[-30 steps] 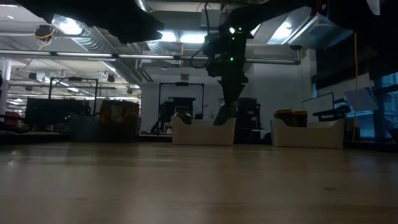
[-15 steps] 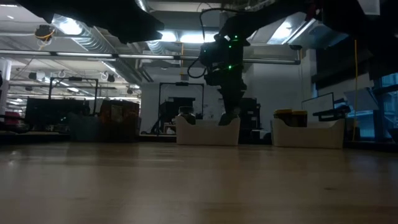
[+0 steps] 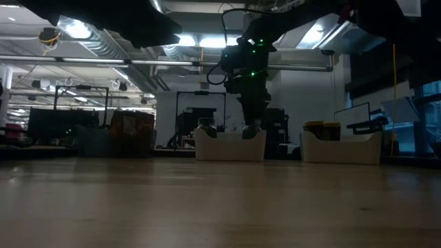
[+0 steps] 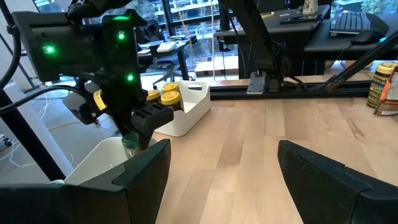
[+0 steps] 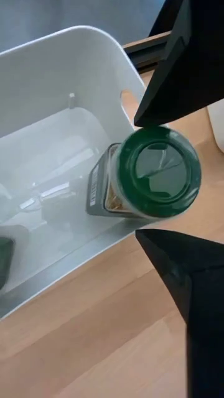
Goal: Sort spices by type
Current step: Put the brown seasoning bag into the black bin
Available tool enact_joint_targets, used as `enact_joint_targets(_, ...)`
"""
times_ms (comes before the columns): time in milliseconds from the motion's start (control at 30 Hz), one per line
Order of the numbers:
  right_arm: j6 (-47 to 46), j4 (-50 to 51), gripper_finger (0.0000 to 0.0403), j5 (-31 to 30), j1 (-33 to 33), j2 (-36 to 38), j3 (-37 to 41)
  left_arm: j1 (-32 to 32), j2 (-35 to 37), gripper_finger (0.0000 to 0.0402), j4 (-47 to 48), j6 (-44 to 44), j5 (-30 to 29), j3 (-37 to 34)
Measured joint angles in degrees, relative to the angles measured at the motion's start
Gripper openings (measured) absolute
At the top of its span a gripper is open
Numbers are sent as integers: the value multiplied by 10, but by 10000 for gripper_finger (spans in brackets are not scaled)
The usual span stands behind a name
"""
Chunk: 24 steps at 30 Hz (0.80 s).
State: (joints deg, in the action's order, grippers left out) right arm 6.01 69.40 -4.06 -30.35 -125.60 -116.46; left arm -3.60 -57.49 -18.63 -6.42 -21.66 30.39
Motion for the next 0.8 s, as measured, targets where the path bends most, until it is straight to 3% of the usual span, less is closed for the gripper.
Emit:
enact_joint_targets(267,3,9,265,2,0,7,0,0,0,281,0,0,0,0)
enact_joint_targets(533,-17,50,263,2,7,80,0,0,0,281,1,0,0,0)
enact_joint_targets(800,-72,109,264,1,77,153,-1,0,0,281,1,0,0,0)
